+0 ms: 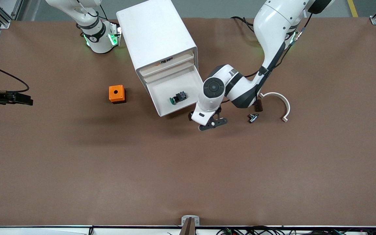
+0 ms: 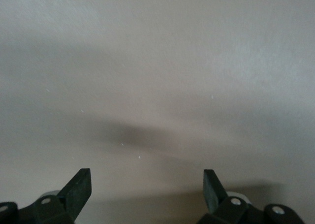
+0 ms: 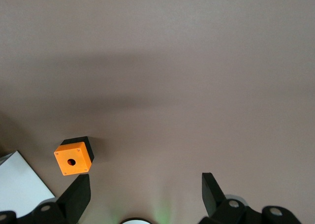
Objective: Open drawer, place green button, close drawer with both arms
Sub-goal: 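Push the drawer closed with the left gripper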
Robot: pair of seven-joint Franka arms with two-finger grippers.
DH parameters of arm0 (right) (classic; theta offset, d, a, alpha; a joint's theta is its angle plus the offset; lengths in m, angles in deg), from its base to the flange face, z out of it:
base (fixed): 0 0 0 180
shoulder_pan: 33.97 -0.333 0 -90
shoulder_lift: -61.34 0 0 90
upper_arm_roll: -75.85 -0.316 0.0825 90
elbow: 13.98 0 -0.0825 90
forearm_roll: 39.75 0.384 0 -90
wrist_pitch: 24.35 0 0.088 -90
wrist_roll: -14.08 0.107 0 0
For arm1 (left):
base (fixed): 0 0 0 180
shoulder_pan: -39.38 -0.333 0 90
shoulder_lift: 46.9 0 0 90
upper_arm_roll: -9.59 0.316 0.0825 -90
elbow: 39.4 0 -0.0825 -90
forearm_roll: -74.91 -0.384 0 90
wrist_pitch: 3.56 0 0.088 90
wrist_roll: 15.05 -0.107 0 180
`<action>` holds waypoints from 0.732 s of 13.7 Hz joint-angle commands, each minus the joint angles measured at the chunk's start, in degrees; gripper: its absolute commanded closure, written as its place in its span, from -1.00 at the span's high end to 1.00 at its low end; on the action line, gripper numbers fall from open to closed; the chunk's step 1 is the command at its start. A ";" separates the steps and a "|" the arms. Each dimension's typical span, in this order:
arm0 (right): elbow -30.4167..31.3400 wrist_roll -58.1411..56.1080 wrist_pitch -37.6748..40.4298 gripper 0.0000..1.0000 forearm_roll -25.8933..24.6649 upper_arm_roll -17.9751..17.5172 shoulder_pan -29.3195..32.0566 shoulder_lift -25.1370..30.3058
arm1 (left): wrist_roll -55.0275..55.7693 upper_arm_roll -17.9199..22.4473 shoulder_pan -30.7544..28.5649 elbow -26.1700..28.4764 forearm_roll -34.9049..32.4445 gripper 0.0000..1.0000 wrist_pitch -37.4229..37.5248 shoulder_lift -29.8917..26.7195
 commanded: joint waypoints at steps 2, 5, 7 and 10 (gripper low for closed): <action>0.39 -0.63 -0.31 1.00 -0.75 -1.67 0.06 0.50 | 3.15 -0.01 3.22 -1.13 0.22 0.99 0.15 1.00; 0.39 -1.07 -1.01 1.00 -0.58 -1.67 0.23 0.41 | 8.34 -0.10 6.74 -0.95 2.24 0.99 0.15 0.91; 0.30 -1.77 -1.88 1.00 -0.31 -1.67 0.32 0.33 | 11.06 -0.10 10.07 -0.61 5.05 0.99 0.41 0.73; 0.30 -0.72 -2.77 1.00 5.12 -1.32 0.58 0.24 | 18.26 -0.71 14.91 -0.51 5.41 0.99 0.68 0.73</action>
